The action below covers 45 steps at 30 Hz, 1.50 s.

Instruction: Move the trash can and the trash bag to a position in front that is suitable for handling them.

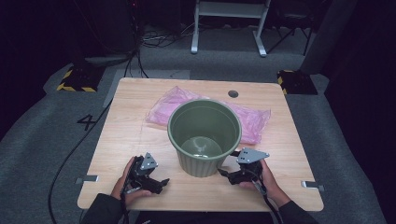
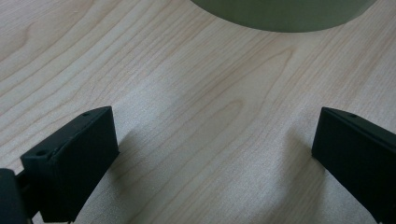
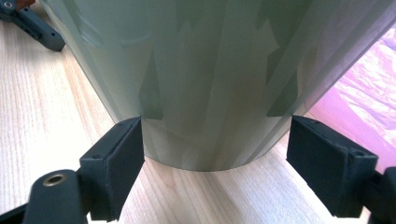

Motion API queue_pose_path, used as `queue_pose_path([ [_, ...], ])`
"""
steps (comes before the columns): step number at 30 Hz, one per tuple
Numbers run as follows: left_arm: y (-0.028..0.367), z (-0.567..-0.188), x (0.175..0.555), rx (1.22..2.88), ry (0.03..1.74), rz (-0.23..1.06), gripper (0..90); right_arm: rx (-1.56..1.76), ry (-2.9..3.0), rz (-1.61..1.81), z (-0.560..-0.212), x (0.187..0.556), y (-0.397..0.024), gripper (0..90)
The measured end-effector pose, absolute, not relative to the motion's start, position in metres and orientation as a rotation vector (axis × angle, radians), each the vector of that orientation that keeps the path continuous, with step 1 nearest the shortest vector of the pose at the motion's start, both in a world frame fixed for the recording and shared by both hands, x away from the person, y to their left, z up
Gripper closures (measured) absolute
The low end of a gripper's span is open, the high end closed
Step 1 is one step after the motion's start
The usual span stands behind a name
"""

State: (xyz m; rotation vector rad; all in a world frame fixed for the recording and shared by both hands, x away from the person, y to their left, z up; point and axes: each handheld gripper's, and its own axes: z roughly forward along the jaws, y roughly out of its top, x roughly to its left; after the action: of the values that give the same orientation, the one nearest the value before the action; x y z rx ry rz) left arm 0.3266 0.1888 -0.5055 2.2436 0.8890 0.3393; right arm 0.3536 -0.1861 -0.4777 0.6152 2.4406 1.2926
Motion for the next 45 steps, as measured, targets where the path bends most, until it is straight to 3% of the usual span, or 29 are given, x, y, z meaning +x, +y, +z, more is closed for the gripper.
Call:
queue_pose_path([
  [9, 0.189, -0.506, 0.327, 2.243, 0.889, 0.339, 0.0, 0.606, 2.444, 1.293, -0.472, 0.356, -0.199, 21.1],
  [12, 0.189, -0.506, 0.327, 2.243, 0.889, 0.339, 0.0, 0.628, 2.413, 1.289, -0.468, 0.356, -0.212, 25.6],
  [16, 0.188, -0.505, 0.327, 2.249, 0.887, 0.338, 0.0, 0.719, 2.28, 1.259, -0.457, 0.365, -0.254, 40.6],
  [19, 0.187, -0.505, 0.328, 2.248, 0.883, 0.338, 0.0, 0.75, 2.223, 1.262, -0.451, 0.371, -0.27, 44.5],
  [23, 0.186, -0.505, 0.328, 2.248, 0.882, 0.337, 0.0, 0.766, 2.198, 1.248, -0.449, 0.378, -0.277, 42.5],
  [26, 0.184, -0.505, 0.328, 2.246, 0.881, 0.338, 0.0, 0.79, 2.21, 1.212, -0.451, 0.389, -0.281, 35.6],
  [32, 0.18, -0.505, 0.327, 2.251, 0.875, 0.338, 0.1, 0.814, 2.267, 1.159, -0.46, 0.405, -0.278, 36.1],
  [34, 0.178, -0.505, 0.327, 2.252, 0.87, 0.338, 0.1, 0.826, 2.272, 1.15, -0.463, 0.408, -0.278, 39.9],
  [35, 0.174, -0.505, 0.327, 2.254, 0.862, 0.336, 0.1, 0.835, 2.283, 1.122, -0.467, 0.412, -0.277, 52.8],
  [37, 0.171, -0.505, 0.326, 2.255, 0.857, 0.332, 0.1, 0.841, 2.289, 1.101, -0.469, 0.414, -0.276, 57.0],
  [38, 0.167, -0.505, 0.326, 2.257, 0.856, 0.33, 0.1, 0.847, 2.308, 1.087, -0.473, 0.418, -0.276, 64.7],
  [45, 0.153, -0.505, 0.324, 2.252, 0.86, 0.33, 0.1, 0.83, 2.36, 1.059, -0.483, 0.423, -0.274, 81.1],
])
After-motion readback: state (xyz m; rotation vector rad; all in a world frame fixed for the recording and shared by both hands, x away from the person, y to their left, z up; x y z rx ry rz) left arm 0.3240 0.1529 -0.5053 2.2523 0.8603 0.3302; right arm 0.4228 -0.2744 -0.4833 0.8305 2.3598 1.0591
